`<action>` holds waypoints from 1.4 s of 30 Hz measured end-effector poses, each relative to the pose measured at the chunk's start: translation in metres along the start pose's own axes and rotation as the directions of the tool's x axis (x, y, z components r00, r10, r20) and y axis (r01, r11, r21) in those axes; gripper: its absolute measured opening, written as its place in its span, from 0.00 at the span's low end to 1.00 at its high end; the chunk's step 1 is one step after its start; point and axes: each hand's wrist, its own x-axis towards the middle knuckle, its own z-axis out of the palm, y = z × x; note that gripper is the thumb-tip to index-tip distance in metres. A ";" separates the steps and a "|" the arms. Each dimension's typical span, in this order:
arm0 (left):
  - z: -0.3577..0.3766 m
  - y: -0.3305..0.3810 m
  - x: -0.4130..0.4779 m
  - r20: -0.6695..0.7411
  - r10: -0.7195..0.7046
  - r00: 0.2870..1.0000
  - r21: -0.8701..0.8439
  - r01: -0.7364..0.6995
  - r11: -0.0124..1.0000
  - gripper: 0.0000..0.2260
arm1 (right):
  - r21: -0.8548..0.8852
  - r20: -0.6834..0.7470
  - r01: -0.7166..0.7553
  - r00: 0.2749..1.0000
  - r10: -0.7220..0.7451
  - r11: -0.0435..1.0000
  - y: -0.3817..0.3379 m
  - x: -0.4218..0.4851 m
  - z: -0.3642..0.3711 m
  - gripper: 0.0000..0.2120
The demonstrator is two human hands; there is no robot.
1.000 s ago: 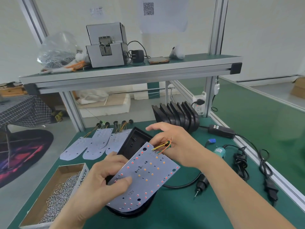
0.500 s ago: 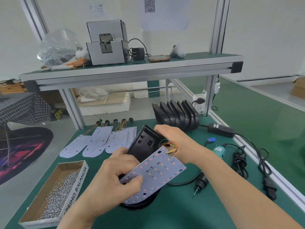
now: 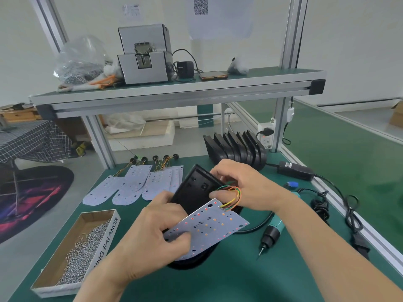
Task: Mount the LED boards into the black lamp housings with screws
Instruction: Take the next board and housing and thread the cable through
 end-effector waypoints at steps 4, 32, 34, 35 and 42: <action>0.002 0.005 0.003 0.010 0.056 0.998 -0.004 -0.056 0.998 0.13 | -0.143 -0.016 0.048 0.999 -0.051 0.989 0.003 0.001 0.008 0.08; 0.011 -0.025 -0.001 -0.146 -0.315 0.938 -0.224 0.279 0.934 0.17 | 0.326 -0.224 -0.095 0.959 0.174 0.941 0.006 -0.015 0.007 0.06; 0.014 -0.029 -0.001 -0.135 -0.356 0.925 -0.228 0.321 0.919 0.16 | 0.168 -0.188 -0.097 0.974 0.129 0.981 0.003 -0.014 0.018 0.02; 0.016 -0.029 -0.001 -0.131 -0.371 0.919 -0.251 0.331 0.910 0.15 | 0.146 -0.197 -0.095 0.973 0.124 0.985 0.002 -0.012 0.021 0.02; 0.025 -0.036 0.004 -0.369 -0.399 0.839 -0.280 0.309 0.909 0.27 | 0.072 -0.256 -0.055 0.964 0.072 0.996 -0.005 -0.005 0.027 0.09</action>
